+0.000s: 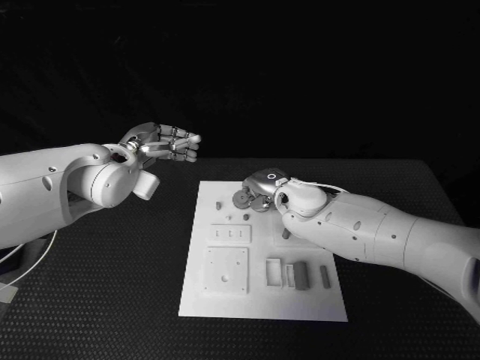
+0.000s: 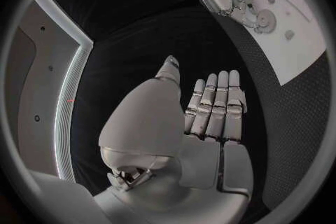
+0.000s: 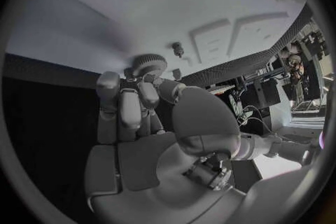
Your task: Assemble the parts on the task board
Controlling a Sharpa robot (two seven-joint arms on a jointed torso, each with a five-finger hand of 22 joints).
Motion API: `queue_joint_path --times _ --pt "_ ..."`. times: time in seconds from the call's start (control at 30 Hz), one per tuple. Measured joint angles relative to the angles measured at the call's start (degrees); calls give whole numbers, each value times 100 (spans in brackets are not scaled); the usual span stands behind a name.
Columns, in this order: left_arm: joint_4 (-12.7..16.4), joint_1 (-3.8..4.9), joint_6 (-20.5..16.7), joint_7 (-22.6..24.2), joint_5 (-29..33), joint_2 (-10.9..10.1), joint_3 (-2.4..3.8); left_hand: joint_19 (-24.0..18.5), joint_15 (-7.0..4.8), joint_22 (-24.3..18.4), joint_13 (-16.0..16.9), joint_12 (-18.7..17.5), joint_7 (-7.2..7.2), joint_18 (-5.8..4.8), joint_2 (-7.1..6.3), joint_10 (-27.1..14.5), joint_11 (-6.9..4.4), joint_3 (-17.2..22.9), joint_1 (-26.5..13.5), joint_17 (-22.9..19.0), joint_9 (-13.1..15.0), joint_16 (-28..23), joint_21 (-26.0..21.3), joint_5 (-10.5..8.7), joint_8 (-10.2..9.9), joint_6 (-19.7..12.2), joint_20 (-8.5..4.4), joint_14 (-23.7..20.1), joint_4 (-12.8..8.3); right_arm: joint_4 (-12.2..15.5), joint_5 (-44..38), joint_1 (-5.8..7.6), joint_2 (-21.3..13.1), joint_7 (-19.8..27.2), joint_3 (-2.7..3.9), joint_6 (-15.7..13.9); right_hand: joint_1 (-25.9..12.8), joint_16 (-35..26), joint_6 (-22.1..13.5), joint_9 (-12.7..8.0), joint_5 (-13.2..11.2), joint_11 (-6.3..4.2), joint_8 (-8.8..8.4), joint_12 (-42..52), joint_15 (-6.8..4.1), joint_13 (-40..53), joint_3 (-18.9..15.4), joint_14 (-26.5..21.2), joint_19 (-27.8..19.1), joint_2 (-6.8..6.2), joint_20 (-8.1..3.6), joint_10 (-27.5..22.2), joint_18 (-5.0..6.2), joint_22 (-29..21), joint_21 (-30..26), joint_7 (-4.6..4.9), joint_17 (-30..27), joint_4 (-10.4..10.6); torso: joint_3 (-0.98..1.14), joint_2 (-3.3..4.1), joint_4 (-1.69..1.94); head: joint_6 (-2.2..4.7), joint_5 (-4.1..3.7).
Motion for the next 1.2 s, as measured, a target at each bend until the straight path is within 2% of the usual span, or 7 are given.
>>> queue_joint_path --times 0.23,0.47,0.67,1.2 --pt "-1 0 -1 -2 0 -4 -1 0 0 0 0 0 0 0 1 0 0 0 1 0 0 0 0 0 0 0 0 0 0 -21 114 5 -9 26 3 85 -24 0 -30 -19 0 0 -17 28 0 0 81 0 0 24 0 0 1 0 5 -10 0 1 2 0 8 2 -8" --pt "-1 0 -1 -4 -1 -8 -2 0 0 1 -4 0 0 0 1 0 0 0 1 0 0 -22 0 0 0 0 0 0 0 -29 155 10 -12 34 7 115 -41 0 -69 -21 0 0 -22 28 1 0 177 -1 0 41 1 0 1 0 48 9 10 -95 -1 0 8 2 -9" --pt "2 1 -2 -6 -1 -31 -1 0 0 1 -4 0 0 0 1 0 0 0 1 -1 0 -23 0 0 0 0 0 0 0 151 157 -3 -173 35 -11 146 -73 0 -42 -14 -1 0 57 56 1 0 279 -1 0 73 1 1 2 0 72 29 37 -197 -2 1 8 3 -9" --pt "10 0 -6 -8 -1 -58 -1 0 0 -3 -4 0 0 0 1 0 0 0 1 4 0 -23 0 0 0 0 0 0 0 405 147 -13 -355 -20 -17 220 -84 0 17 -12 -1 0 57 55 1 -4 316 -1 1 84 2 1 1 0 94 34 36 -268 2 1 5 0 -6"
